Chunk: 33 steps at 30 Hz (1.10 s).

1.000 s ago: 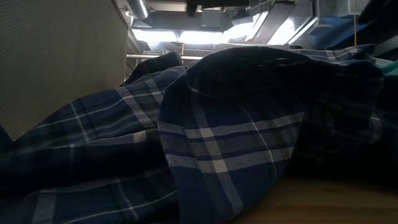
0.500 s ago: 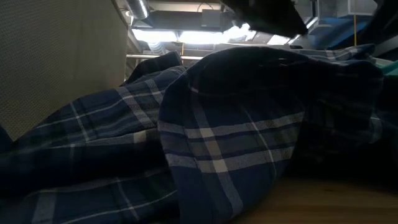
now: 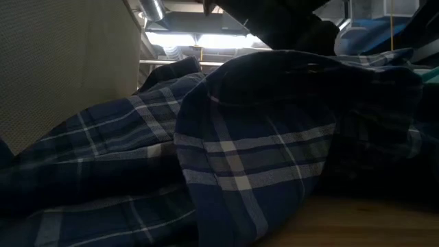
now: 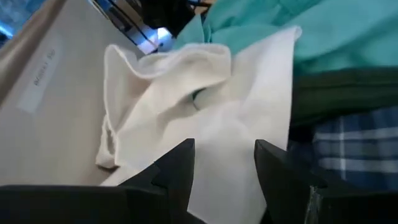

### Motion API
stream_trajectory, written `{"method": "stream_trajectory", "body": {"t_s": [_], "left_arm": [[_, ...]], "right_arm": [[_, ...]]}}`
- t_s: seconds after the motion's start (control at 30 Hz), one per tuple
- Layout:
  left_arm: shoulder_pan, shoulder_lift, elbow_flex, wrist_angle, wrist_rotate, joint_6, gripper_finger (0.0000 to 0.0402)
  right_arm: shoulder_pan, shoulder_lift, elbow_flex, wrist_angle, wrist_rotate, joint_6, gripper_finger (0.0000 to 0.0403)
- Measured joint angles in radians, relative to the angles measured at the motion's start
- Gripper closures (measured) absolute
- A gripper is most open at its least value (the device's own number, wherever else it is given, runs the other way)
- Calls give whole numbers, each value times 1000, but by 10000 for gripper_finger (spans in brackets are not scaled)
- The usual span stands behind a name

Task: Sort clothes
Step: Put the white shorts into the bottom brown laundry bin

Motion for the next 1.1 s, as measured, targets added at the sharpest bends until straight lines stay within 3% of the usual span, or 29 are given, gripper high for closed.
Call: {"method": "stream_trajectory", "body": {"t_s": [0.3, 0.53, 0.83, 1.1], "left_arm": [[-41, 0, 0, 38, 17, 54, 243], [10, 7, 0, 17, -16, 54, 243], [4, 25, 0, 29, 92, 80, 243], [19, 58, 0, 31, 34, 131, 243]], "right_arm": [[0, 0, 0, -12, 13, -3, 139], [-1, 0, 0, -15, 16, 1, 139], [-1, 0, 0, -18, 16, 13, 139], [-1, 0, 0, -19, 33, 0, 139]]}}
